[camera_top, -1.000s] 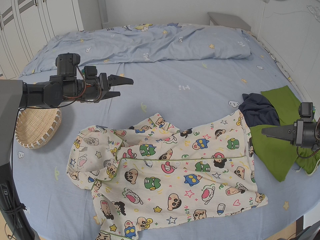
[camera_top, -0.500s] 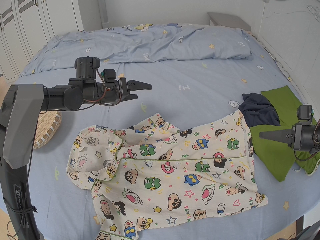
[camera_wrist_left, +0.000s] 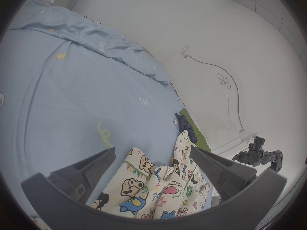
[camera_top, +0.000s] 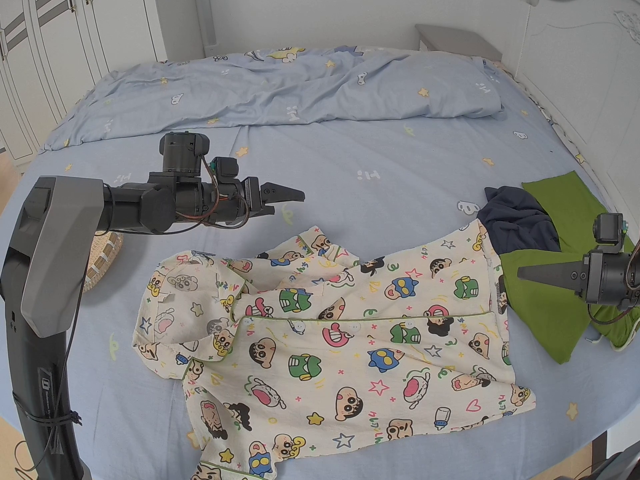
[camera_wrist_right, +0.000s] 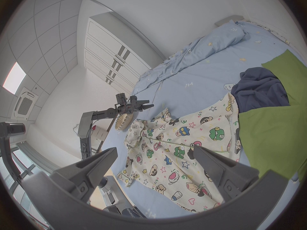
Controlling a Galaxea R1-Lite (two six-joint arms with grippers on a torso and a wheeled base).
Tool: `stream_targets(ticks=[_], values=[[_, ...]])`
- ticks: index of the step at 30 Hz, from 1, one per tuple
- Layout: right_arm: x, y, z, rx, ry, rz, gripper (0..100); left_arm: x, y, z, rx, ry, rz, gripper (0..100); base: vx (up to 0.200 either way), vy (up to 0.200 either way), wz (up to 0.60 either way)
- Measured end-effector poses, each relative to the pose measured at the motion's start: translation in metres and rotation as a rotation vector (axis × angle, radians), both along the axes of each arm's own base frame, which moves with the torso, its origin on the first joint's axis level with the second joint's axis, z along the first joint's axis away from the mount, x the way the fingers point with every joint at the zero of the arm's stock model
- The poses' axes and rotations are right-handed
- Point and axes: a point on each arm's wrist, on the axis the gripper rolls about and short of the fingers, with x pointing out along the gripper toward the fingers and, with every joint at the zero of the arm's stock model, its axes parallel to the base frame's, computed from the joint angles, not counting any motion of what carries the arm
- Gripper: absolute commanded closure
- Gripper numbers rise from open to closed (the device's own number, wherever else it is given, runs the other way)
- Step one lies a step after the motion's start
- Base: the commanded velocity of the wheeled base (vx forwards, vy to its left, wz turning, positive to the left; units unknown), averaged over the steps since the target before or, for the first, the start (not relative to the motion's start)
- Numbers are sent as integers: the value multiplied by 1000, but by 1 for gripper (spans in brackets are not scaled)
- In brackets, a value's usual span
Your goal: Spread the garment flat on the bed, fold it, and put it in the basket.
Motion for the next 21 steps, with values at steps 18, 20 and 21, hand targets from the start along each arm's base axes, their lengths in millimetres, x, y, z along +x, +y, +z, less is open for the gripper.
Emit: stream_targets(ticks=[18, 20, 21], values=[[2, -2, 1, 3, 4, -12, 0, -23, -31, 50, -149, 56, 187, 0, 0, 0, 0], [3, -2, 1, 3, 4, -14, 0, -24, -31, 54, -159, 43, 189, 0, 0, 0, 0], [3, -2, 1, 2, 4, -14, 0, -24, -31, 55, -161, 39, 189, 0, 0, 0, 0]])
